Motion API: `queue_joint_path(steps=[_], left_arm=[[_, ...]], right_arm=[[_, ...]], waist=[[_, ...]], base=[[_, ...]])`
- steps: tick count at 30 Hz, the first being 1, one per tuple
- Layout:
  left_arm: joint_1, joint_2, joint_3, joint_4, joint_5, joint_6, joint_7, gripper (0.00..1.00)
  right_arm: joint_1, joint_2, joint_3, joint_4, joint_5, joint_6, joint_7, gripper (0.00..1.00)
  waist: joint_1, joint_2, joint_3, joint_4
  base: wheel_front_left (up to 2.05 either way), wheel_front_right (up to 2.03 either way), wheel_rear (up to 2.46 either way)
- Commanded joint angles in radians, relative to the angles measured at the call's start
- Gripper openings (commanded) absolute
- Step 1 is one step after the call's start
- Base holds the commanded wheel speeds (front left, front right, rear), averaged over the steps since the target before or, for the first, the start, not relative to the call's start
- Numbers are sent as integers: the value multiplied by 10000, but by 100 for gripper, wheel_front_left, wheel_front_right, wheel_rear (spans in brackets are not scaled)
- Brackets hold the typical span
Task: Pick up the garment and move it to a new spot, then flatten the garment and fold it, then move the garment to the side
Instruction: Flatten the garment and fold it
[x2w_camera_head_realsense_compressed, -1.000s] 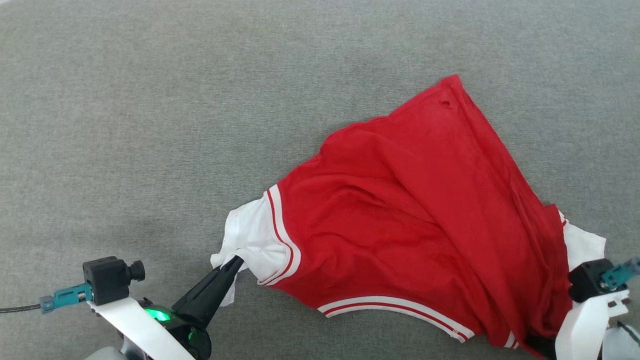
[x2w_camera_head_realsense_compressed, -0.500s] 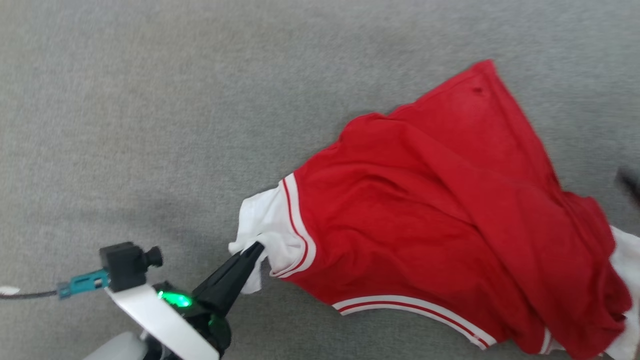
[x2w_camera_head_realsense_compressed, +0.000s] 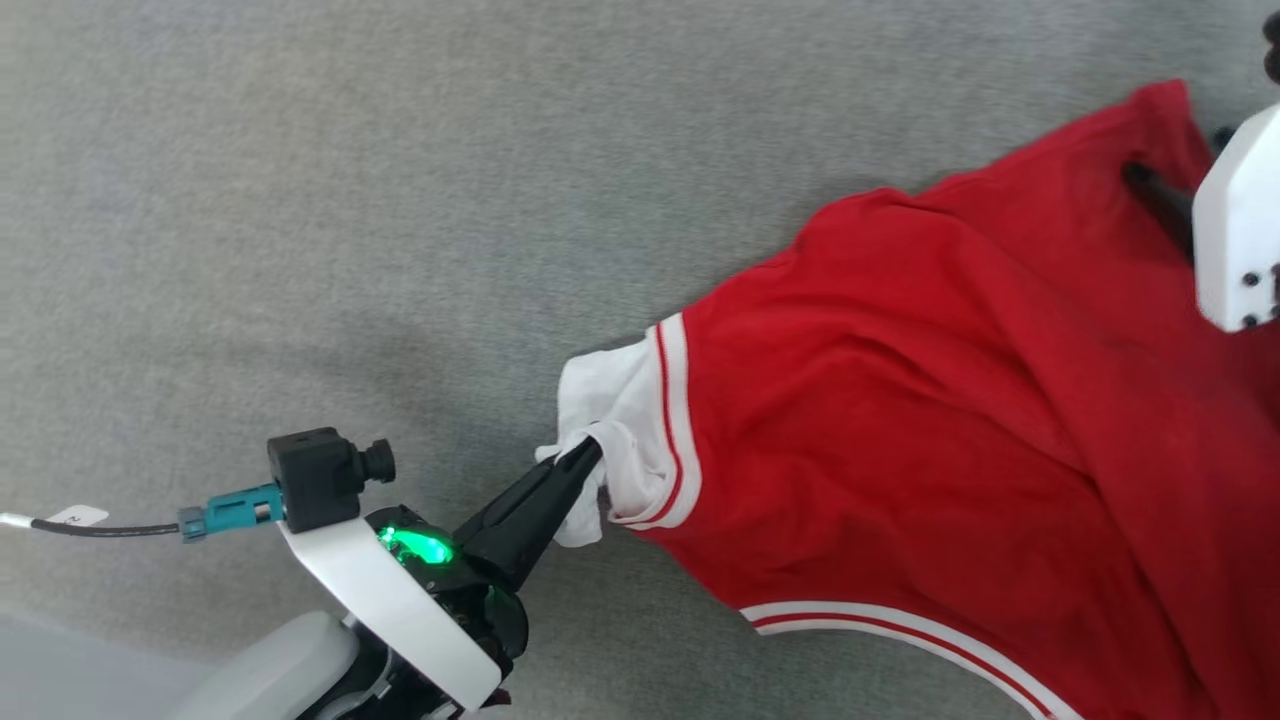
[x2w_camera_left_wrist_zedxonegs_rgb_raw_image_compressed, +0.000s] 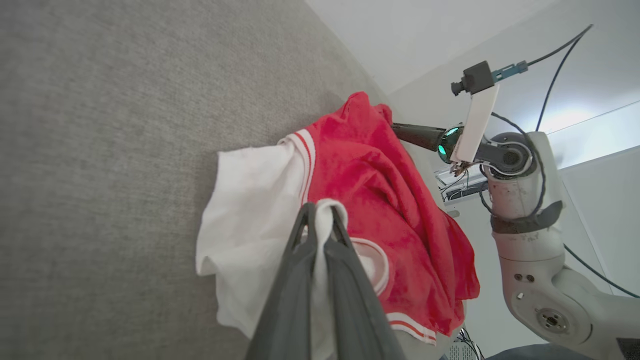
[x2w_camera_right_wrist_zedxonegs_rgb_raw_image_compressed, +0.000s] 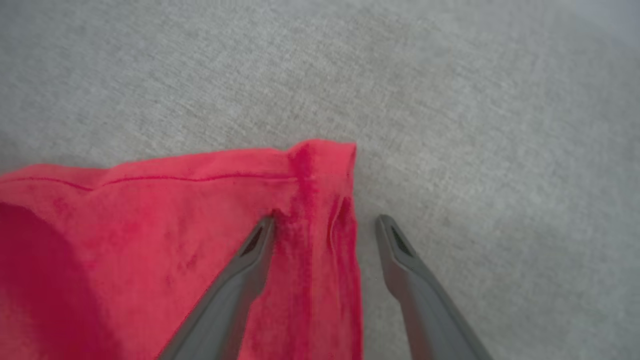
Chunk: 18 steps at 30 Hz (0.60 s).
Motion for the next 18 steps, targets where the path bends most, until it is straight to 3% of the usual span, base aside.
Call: queue_joint_path(steps=[1,4,5,6,7,8,18], left_arm=[[-170,-43,0,19,-17,22,-15,0],[-168,-107,-10,67,-31,22,-13,0],[-176,-112,-10,97,-35,22,-15,0],[-213,-93,-8,137,-11,22,-15,0],[-269,-55,-11,195,61,22,-15,0],[-343,-11,-7,251,187,22,-15,0],[-1531,333,398,787,441,22,-13,0]], right_arm=[[-7,-83,229,359,-33,-3,29,100],[59,-218,689,987,151,-1,173,100],[97,-249,840,1122,249,-1,245,89],[123,-276,924,1206,331,0,245,48],[116,-283,953,1268,386,0,169,35],[84,-291,951,1321,455,-1,84,0],[-1015,27,47,1646,373,-1,-1694,0]], waist=[[0,0,127,185],[0,0,103,227],[0,0,80,219],[0,0,52,194],[0,0,14,155],[0,0,-29,104],[0,0,-467,-739]], base=[[0,0,0],[0,0,0],[0,0,0],[0,0,0],[0,0,0],[0,0,0],[0,0,0]])
